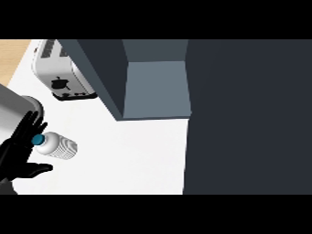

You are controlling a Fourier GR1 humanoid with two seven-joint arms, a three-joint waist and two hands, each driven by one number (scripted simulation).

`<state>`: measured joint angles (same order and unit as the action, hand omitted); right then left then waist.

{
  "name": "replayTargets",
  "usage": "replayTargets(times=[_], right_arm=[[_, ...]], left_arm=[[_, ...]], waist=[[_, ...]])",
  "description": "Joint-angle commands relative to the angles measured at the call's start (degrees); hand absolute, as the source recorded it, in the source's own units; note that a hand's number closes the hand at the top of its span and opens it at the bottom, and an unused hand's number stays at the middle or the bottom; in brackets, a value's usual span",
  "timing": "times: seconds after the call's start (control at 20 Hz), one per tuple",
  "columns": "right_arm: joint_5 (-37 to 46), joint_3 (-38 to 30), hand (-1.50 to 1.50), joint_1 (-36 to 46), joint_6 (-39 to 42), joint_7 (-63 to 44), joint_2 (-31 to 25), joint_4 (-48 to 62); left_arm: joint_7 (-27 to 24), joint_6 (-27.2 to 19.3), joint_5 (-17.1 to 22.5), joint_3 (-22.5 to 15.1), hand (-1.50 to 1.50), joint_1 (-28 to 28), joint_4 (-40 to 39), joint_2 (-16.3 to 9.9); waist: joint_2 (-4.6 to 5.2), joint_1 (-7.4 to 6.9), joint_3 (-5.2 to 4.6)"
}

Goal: Pick up the bottled water, place it into the cabinet and close the cabinet

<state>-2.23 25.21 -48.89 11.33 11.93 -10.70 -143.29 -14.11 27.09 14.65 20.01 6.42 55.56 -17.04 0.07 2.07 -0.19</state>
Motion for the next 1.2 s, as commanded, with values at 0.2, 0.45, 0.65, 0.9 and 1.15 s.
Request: replayTargets(times=[0.2, 0.45, 0.65, 0.9, 1.15], right_arm=[[2.5, 1.1, -1.5, -5.5, -0.2, 0.3, -3.9, -9.9], [4.1, 2.5, -1.5, -6.2, -1.4, 2.0, -4.9, -9.3], [4.0, 2.0, -1.5, -5.8, -1.7, 4.0, -5.7, -6.7], [4.2, 2.2, -1.5, -7.1, -3.1, 5.8, -6.2, -6.8], [4.1, 2.0, -1.5, -6.3, -3.4, 7.4, -6.9, -4.6]], left_arm=[[-14.6, 5.0, -6.1, -1.8, -1.5, 5.4, -18.8, -0.3], [-22.2, 3.4, -9.7, -2.8, -1.5, 9.4, -26.4, 0.9], [-27.1, 5.1, -9.9, -2.9, 1.5, 9.6, -31.4, 3.2], [-32.4, 1.5, -14.1, -4.7, 1.5, 12.0, -34.3, 0.4], [-43.1, -5.4, -18.9, -7.8, 1.5, 10.6, -32.8, 0.9]], waist=[[0.09, 0.57, -0.09], [0.25, 0.79, -0.16], [0.45, 0.42, -0.21], [0.39, 0.38, -0.16], [0.39, -0.27, -0.13]])
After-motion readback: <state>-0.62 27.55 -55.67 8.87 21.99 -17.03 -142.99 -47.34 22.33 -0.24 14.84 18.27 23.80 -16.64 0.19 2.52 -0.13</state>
